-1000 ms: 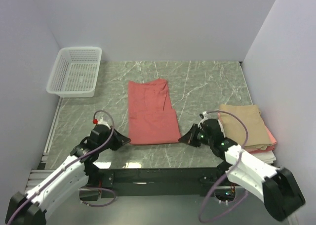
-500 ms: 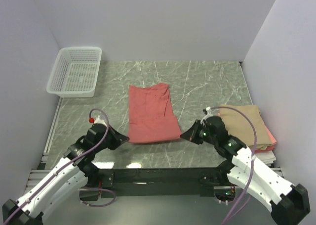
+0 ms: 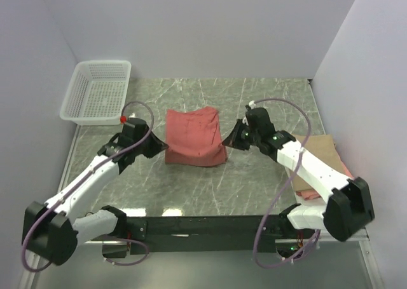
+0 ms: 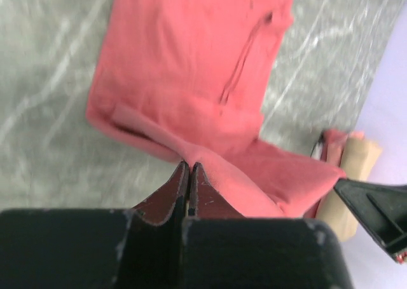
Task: Fold and stack the t-shirts
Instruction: Fold the tshirt
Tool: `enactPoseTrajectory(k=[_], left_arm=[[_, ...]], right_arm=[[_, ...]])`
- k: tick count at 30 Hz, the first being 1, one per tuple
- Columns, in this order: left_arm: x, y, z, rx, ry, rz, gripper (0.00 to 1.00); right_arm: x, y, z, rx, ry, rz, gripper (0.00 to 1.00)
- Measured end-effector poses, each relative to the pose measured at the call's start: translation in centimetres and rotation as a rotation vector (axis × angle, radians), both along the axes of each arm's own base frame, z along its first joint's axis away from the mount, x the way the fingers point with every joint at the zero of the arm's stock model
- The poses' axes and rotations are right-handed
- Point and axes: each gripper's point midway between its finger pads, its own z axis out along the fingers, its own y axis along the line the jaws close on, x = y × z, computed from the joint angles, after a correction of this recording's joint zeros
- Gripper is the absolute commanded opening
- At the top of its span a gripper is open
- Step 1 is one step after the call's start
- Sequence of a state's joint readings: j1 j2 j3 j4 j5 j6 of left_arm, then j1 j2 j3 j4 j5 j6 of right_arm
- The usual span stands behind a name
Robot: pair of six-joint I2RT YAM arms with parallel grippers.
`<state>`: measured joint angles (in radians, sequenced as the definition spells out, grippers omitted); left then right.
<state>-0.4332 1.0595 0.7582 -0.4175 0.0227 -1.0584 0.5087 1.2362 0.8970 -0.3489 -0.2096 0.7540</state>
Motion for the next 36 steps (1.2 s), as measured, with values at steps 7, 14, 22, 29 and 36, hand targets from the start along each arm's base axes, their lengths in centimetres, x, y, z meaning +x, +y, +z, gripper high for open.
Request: enactPoseTrajectory(k=[7,14,22,29,36], left_arm=[[5.6,1.1,0.8,-0.007,0.013,0.027,0.01],[11.7,1.1,2.3,-0.023,-0.001,0.015,0.01],[17.2,1.3,1.3,-0.045,0.019,0.008,0.01],[21.9,1.9,-2.0,-0.068,0.056,0.003,0.01],[25.1,2.3,-4.3,-0.103,0.047,-0.015,0.25]], right_arm=[[5.3,0.6,0.6,-0.005,0.023,-0.008,0.00],[11.2,0.9,1.1,0.018,0.035,-0.014,0.00],[16.9,0.9,0.2,0.047,0.059,-0.022,0.00],[21.0,0.9,-2.9,0.078,0.110,-0.024,0.00],[24.3,0.8,-6.4,0.108,0.151,-0.029,0.22]])
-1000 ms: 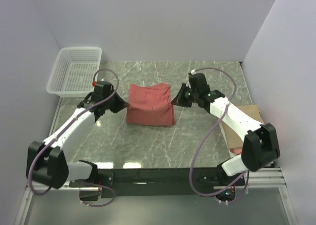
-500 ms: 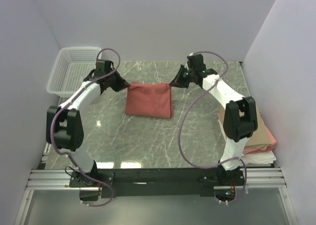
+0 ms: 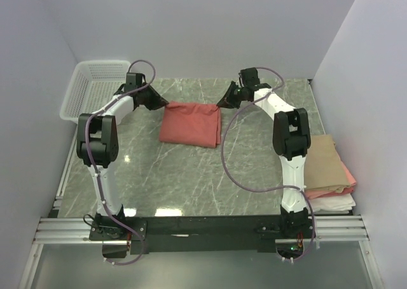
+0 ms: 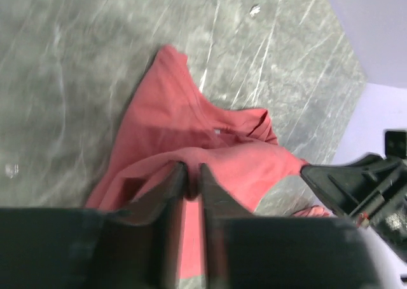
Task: Fold and stack the t-shirts
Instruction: Fold the tshirt
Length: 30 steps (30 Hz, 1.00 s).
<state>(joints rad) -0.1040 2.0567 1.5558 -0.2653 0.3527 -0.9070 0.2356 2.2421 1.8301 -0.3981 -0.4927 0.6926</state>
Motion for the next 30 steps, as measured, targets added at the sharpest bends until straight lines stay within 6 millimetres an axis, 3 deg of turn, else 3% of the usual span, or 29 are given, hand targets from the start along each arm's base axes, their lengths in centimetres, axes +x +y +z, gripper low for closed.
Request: enactPoseTrajectory(k=[1,2,4,5,9,12,13,16,20,24,27,30], left_arm=[[0.3,0.0,0.0,-0.007,-0.014,-0.006,0.39],[0.7,0.1,0.0,-0.013,-0.031,-0.011,0.44],[1.5,0.4,0.5,-0.032,-0.069,-0.012,0.55],[1.9,0.6,0.9,-0.040,-0.093,-0.013,0.55],[2.9,1.9,2.6,-0.047,-0.175,0.007,0.50],[2.2,2.8,3.5,-0.041,-0.184,0.039,0.29],[1.5,2.8,3.9,-0.041,-0.183,0.048,0.17],[-0.5,1.6,4.5,-0.025,-0.180,0.047,0.01],[-4.5,-3.3,4.4,-0.015,-0.170,-0.038,0.01],[-9.5,-7.4,1.3,-0.016,-0.091,-0.137,0.01],[-12.6,-8.8,-1.8,-0.008,-0.018,-0.181,0.01],[-14.1,-8.8,-3.6,0.003,0.033,-0.189,0.01]], right_arm=[[0.3,-0.1,-0.4,0.004,0.003,-0.001,0.29],[0.7,-0.2,-0.6,0.009,0.004,-0.002,0.41],[1.6,-0.5,-0.6,0.012,-0.008,-0.008,0.48],[1.9,-0.7,-0.5,0.009,-0.014,-0.011,0.50],[3.0,-1.8,0.8,-0.013,-0.061,-0.030,0.49],[2.2,-2.5,1.4,-0.036,-0.074,-0.047,0.45],[1.6,-2.6,1.6,-0.042,-0.069,-0.048,0.44],[-2.0,-2.0,1.9,-0.061,-0.052,-0.033,0.43],[-6.9,2.4,2.4,-0.063,-0.061,0.072,0.42],[-10.6,6.8,1.4,-0.046,-0.056,0.183,0.41],[-12.3,7.6,0.0,-0.046,-0.023,0.212,0.41],[-12.9,7.8,-1.3,-0.050,0.003,0.214,0.40]])
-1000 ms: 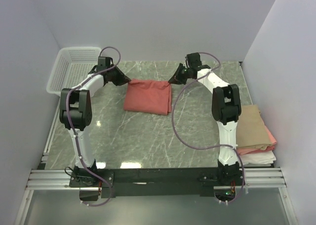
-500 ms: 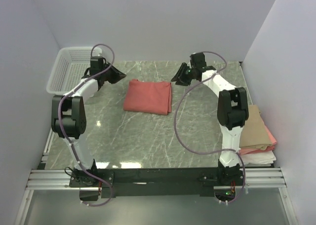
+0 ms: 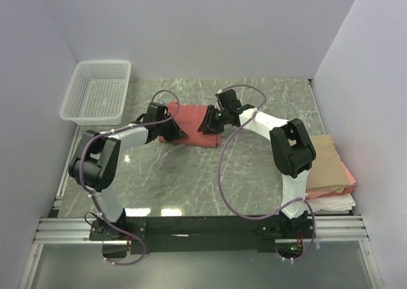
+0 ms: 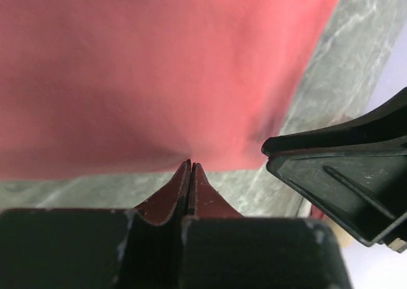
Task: Fold and stack the t-shirts
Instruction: Fold the tshirt, then neatly place the folded tshirt to the corner
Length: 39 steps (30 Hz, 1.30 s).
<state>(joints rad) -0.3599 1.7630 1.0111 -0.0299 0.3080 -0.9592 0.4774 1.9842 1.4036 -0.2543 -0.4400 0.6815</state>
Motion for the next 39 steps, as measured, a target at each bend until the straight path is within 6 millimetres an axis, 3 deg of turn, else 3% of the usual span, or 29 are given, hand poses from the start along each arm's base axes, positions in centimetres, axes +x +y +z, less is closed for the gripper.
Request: enactPoseTrajectory(k=[8,15,20,27,35,39], left_arm=[[0.8,0.7,-3.3,0.049,0.061,0.037,0.01],[0.9,0.8,-3.6,0.043,0.065,0.041,0.01],[0.7,0.8,-3.4,0.038,0.067,0.031,0.01],[-0.1,0.7,-1.5,0.045,0.052,0.007,0.01],[0.7,-3.2,1.6,0.022,-0.017,-0.070,0.01],[1.1,-5.1,0.2,0.021,0.002,-0.100,0.01]], right_arm=[[0.6,-1.4,-3.0,-0.011,0.044,-0.044,0.38],[1.0,-4.3,-4.7,-0.016,0.094,-0.112,0.38],[1.3,-4.6,-4.3,-0.015,0.083,-0.119,0.40],[2.2,-5.9,-1.2,0.000,-0.004,-0.148,0.49],[3.7,-7.7,-1.0,-0.030,-0.052,-0.183,0.59],[4.5,-7.6,-1.6,-0.045,-0.059,-0.180,0.61]])
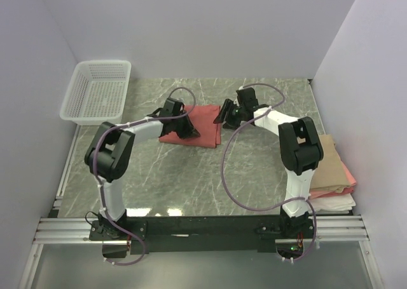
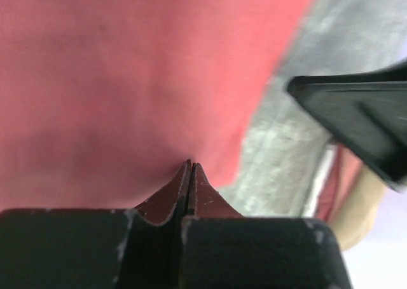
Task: Fold and stack the t-shirts
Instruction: Neatly place the folded tshirt to the corner
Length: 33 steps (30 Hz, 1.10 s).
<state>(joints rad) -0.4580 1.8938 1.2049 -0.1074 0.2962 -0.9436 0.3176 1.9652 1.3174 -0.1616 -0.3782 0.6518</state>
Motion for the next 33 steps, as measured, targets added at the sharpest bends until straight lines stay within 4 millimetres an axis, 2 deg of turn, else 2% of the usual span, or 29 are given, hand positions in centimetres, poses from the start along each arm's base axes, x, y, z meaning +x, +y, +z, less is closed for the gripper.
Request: enactPoseTrajectory(k=[4,11,15,18,23,25,28,29,30,32,33], left_arm=[[-0.5,-0.6,-3.6,0.023,0.079,-0.007,0.01],[0.0,-1.9,-3.5,0.005,0.067,-0.025,0.01],[0.0,-2.0,-3.5,0.004,0.066,-0.024,0.01],[0.0,-2.0,-3.5,0.004,0.066,-0.025,0.01],[0.0,-2.0,-3.5,0.004,0.065,-0.025,0.01],[0.0,-2.0,-3.5,0.003,0.065,-0.025,0.01],[0.0,-2.0,-3.5,0.004,0.066,-0.025,0.01],[0.0,-2.0,-3.5,0.004,0.066,-0.025,0.01],[0.0,-2.0,-3.5,0.004,0.066,-0.025,0.01],[0.1,-2.0,-3.4,0.004,0.067,-0.026,0.01],[0.1,-2.0,-3.4,0.006,0.069,-0.026,0.01]], right_arm=[[0.6,-0.3,-1.5,-0.032,0.017,-0.005,0.61],[0.8,-0.5,-3.3,-0.060,0.051,-0.010,0.60],[1.1,0.0,-3.2,-0.060,0.043,-0.003,0.61],[1.3,0.8,-3.2,-0.058,0.040,0.008,0.60],[1.9,3.4,-3.2,-0.059,0.024,0.041,0.58],[1.9,4.2,-3.2,-0.068,0.020,0.046,0.54],[1.9,4.7,-3.5,-0.087,0.030,0.034,0.41],[1.8,4.7,-3.7,-0.095,0.034,0.029,0.35],[1.8,4.6,-3.9,-0.103,0.039,0.020,0.16],[1.8,4.5,-4.1,-0.114,0.048,0.007,0.00],[1.8,4.4,-4.1,-0.117,0.051,-0.001,0.00]])
